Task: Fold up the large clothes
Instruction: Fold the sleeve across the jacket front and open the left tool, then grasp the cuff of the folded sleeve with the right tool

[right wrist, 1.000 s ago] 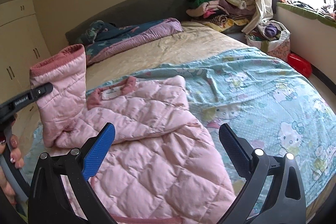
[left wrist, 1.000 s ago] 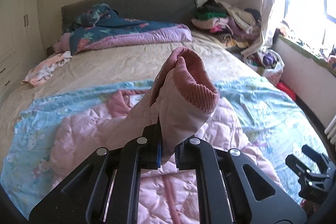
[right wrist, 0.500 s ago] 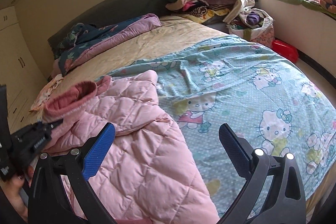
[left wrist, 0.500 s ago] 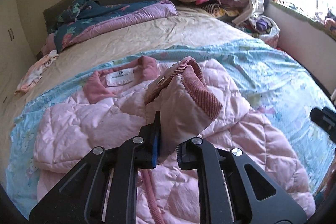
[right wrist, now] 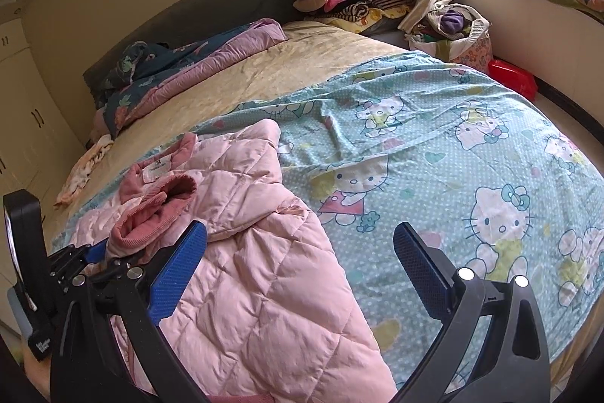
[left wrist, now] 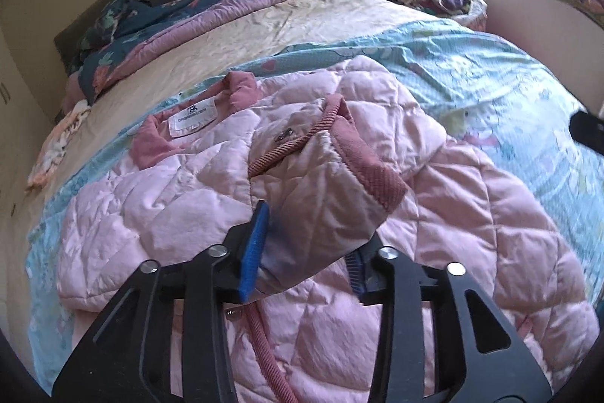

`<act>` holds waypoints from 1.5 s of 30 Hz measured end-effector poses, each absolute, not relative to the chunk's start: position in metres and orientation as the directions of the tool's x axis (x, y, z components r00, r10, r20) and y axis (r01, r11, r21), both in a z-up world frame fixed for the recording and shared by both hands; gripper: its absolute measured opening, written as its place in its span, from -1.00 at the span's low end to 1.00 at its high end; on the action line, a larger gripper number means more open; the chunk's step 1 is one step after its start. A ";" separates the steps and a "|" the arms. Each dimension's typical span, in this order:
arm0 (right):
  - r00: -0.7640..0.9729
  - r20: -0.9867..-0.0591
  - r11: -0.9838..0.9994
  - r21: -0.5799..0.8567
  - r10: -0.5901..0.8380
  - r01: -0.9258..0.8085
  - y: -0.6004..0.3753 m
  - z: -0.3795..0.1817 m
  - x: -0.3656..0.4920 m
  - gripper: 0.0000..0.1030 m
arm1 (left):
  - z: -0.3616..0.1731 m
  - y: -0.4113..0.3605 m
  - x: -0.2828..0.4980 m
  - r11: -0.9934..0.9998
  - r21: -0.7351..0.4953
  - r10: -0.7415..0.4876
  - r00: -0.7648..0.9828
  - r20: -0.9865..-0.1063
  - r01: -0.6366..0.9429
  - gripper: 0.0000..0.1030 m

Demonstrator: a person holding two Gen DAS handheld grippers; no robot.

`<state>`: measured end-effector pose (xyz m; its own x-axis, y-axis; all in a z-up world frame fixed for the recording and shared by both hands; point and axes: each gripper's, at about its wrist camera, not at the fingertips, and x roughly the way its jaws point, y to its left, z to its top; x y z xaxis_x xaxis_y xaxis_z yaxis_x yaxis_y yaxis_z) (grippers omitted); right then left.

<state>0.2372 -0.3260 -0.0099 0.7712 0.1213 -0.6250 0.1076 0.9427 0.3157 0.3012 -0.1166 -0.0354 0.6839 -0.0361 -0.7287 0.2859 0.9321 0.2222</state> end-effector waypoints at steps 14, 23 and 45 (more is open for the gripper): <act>0.747 -0.640 0.942 0.330 0.180 0.055 -0.301 -0.012 0.245 0.92 | -0.001 -0.059 0.286 0.959 0.055 -0.154 0.672 -0.724 0.279 0.82; 0.643 -0.674 0.906 0.415 0.364 -0.078 -0.222 -0.034 0.268 0.91 | 0.019 0.048 0.298 0.998 -0.002 -0.046 0.709 -0.703 0.062 0.82; 0.684 -0.562 0.866 0.451 0.464 -0.217 -0.160 -0.019 0.302 -0.68 | 0.021 0.207 0.303 0.964 -0.166 0.044 0.741 -0.670 -0.208 0.82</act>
<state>0.3022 -0.1602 -0.0191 0.6842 0.4642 -0.5625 -0.2168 0.8659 0.4509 0.3031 0.2067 0.0211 0.7413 0.0445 -0.6697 -0.2080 0.9639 -0.1662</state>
